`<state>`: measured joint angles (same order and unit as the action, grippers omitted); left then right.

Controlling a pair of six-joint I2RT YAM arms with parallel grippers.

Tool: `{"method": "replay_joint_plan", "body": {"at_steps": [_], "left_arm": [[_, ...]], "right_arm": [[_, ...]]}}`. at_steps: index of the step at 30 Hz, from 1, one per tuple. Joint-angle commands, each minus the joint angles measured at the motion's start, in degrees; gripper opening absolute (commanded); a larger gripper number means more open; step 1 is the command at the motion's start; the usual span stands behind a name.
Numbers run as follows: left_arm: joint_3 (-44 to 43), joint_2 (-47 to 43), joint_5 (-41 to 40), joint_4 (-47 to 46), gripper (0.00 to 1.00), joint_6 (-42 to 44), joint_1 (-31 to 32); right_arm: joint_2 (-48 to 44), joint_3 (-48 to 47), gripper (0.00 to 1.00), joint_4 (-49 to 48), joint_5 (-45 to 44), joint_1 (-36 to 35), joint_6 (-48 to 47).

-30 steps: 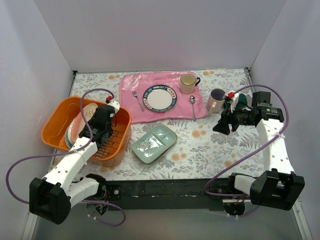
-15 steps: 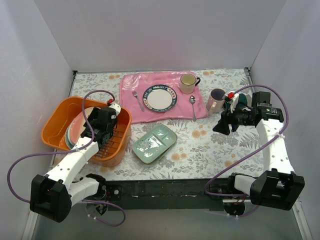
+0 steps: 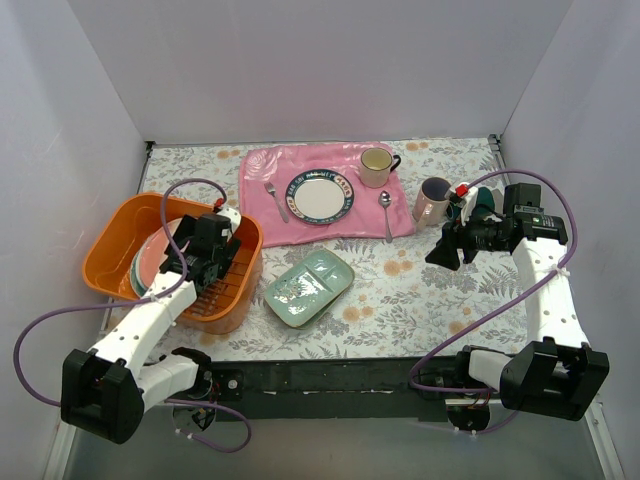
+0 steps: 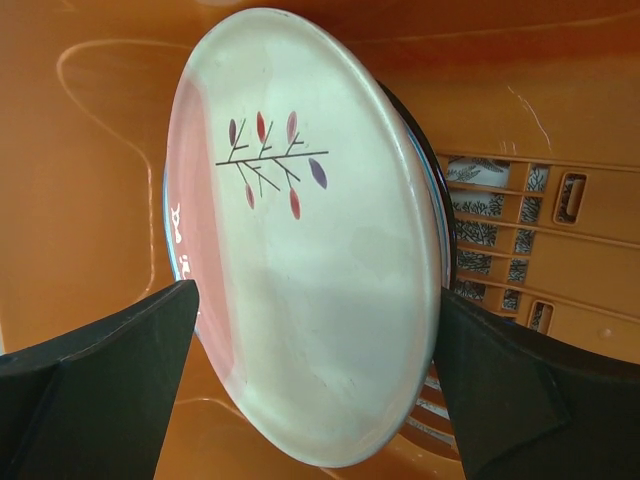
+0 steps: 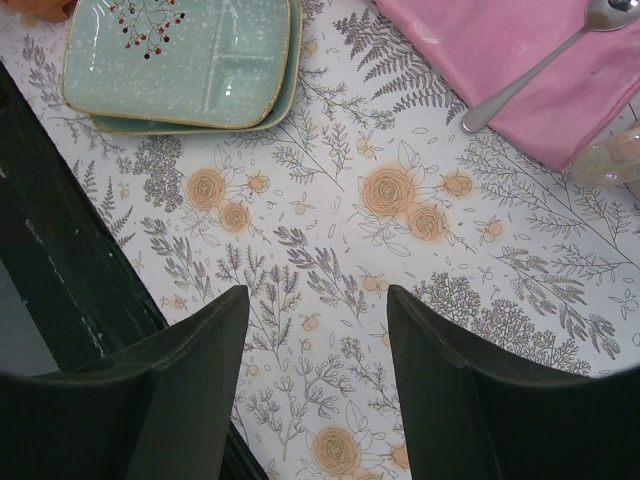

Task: Place the mixed dishes into the plastic bin
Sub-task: Place the plate in the plastic bin.

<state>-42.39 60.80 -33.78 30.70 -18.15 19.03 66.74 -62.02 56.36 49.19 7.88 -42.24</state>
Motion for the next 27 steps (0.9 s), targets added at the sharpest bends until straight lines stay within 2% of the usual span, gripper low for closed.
{"method": "replay_joint_plan", "body": {"at_steps": [1,15,27], "left_arm": [[-3.0,-0.1,2.8,2.2,0.96,-2.7,0.0],[-7.9,-0.7,6.6,8.5,0.98,-7.0,0.0],[-14.4,-2.6,13.1,12.1,0.98,-14.4,-0.1]], "right_arm": [[-0.4,0.1,0.65,-1.0,0.5,0.3,-1.0],[-0.5,0.1,0.65,-0.3,1.0,0.3,-1.9],[-1.2,-1.1,0.65,4.6,3.5,0.2,-8.7]]}}
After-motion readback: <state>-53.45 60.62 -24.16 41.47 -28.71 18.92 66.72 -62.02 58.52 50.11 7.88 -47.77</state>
